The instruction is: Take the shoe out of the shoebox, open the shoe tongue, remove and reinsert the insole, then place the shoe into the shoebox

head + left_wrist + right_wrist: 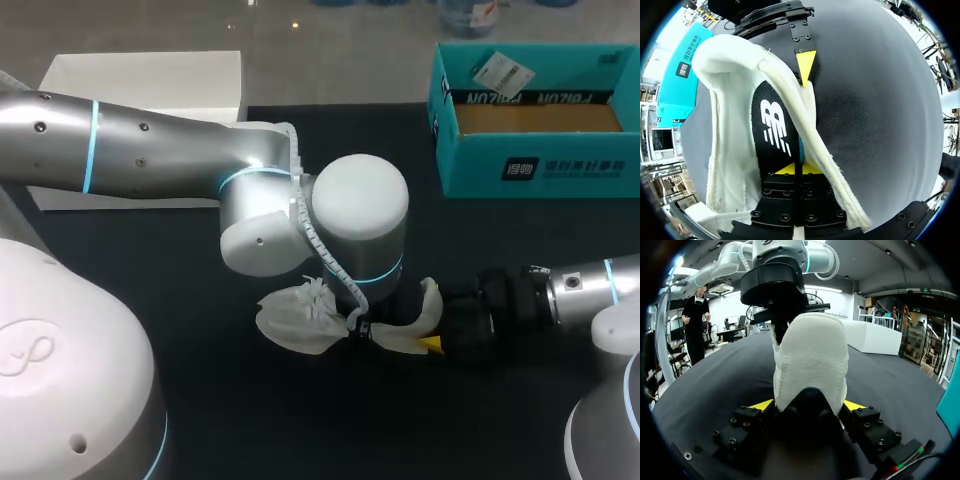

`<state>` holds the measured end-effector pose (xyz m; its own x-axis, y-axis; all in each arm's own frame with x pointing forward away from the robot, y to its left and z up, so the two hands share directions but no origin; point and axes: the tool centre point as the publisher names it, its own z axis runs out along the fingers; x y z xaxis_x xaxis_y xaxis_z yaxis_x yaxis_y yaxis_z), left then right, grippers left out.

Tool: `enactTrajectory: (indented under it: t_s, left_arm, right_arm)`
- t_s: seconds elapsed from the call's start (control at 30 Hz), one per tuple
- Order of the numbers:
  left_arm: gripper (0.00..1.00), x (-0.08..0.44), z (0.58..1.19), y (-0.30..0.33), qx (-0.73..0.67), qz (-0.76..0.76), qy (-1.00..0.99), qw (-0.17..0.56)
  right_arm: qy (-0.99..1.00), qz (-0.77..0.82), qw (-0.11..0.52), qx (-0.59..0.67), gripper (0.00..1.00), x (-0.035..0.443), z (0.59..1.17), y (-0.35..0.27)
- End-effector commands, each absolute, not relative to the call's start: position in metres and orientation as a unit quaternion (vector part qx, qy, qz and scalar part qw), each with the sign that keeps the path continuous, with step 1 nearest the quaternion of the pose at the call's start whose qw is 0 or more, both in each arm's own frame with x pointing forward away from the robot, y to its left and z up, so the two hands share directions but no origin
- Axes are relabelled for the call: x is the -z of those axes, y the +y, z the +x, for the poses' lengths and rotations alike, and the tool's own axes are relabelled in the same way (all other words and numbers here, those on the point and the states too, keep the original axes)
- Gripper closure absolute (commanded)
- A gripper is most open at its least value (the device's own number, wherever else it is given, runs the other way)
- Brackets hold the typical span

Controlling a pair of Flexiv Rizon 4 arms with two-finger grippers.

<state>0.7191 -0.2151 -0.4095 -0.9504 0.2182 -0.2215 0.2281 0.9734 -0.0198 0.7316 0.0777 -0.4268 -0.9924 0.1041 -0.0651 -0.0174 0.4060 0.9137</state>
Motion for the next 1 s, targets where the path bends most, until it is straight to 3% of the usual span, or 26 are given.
enactTrajectory:
  t_s: [0.03,1.0]
  left_arm:
    - [1.00,0.402,0.716,-0.214,0.030,0.111,0.986,0.123]
    - [1.00,0.319,0.708,-0.195,0.098,0.078,0.978,0.166]
  right_arm:
    - [0.838,0.026,0.055,-0.542,1.00,0.434,0.731,0.081]
    - [0.838,0.026,0.055,-0.542,1.00,0.434,0.731,0.081]
